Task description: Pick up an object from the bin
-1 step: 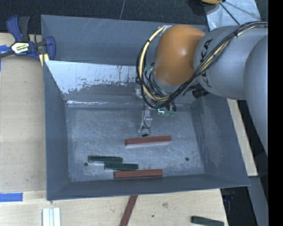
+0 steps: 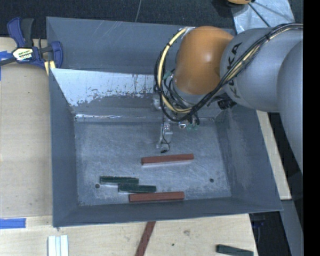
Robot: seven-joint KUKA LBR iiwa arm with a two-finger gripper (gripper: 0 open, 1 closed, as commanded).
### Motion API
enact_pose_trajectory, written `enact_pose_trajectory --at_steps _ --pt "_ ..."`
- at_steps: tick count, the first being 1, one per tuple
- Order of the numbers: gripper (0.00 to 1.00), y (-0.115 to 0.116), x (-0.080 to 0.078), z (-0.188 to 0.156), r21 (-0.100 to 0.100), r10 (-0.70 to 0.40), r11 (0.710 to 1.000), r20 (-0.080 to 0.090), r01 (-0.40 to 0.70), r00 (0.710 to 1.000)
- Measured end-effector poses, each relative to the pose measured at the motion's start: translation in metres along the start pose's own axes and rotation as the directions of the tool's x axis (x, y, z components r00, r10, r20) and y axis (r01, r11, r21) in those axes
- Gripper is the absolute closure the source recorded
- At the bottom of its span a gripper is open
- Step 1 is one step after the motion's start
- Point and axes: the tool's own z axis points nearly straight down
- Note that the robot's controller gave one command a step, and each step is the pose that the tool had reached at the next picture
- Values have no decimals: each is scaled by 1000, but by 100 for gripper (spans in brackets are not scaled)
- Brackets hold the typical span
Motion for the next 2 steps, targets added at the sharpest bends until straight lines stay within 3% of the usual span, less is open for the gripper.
enact_pose_trajectory --at_steps 1,2 --pt "0 -18 36 38 0 -55 998 3 55 998" --pt "100 -60 59 62 0 -306 952 0 306 952"
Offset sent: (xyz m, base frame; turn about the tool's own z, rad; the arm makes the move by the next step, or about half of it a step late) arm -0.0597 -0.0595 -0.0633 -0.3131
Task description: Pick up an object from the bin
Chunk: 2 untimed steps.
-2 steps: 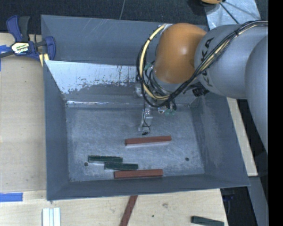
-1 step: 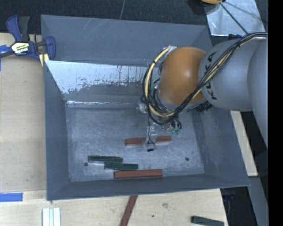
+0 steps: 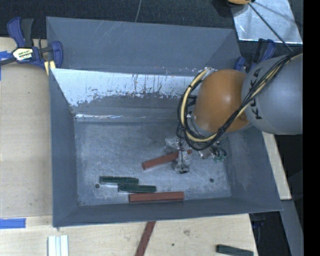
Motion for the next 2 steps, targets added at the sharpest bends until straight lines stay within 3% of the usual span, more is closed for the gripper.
enact_pose_trajectory --at_steps 1,2 --pt "100 0 0 0 0 1 1000 0 -1 1000" --pt "100 -12 12 -45 -3 21 1000 -8 -21 1000"
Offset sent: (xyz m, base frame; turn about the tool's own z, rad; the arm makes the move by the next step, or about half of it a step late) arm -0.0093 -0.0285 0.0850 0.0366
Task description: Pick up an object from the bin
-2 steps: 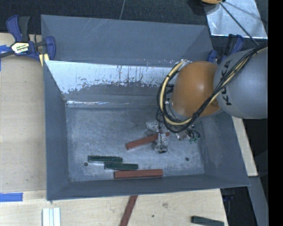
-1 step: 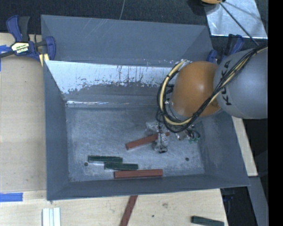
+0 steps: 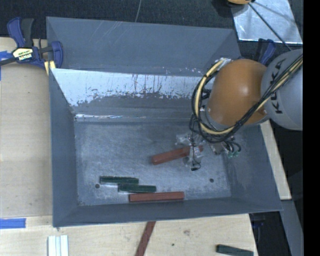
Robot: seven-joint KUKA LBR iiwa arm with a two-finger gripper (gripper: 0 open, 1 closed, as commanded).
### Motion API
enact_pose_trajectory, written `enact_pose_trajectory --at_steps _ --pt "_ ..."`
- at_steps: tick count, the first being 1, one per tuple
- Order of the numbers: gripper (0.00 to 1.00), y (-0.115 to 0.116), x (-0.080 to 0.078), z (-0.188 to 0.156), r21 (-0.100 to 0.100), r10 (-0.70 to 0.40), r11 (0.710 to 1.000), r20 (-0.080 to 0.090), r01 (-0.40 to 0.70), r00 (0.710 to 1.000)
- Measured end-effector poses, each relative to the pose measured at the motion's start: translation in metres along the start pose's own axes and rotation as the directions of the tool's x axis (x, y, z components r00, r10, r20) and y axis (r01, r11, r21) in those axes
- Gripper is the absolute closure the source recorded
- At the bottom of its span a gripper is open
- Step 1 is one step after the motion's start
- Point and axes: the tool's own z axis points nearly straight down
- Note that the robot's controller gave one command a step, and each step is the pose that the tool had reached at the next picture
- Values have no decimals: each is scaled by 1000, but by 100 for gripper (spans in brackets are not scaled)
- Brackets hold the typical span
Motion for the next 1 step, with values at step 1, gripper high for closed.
enact_pose_trajectory --at_steps 1 --pt "100 33 -7 -112 3 -56 998 8 56 998"
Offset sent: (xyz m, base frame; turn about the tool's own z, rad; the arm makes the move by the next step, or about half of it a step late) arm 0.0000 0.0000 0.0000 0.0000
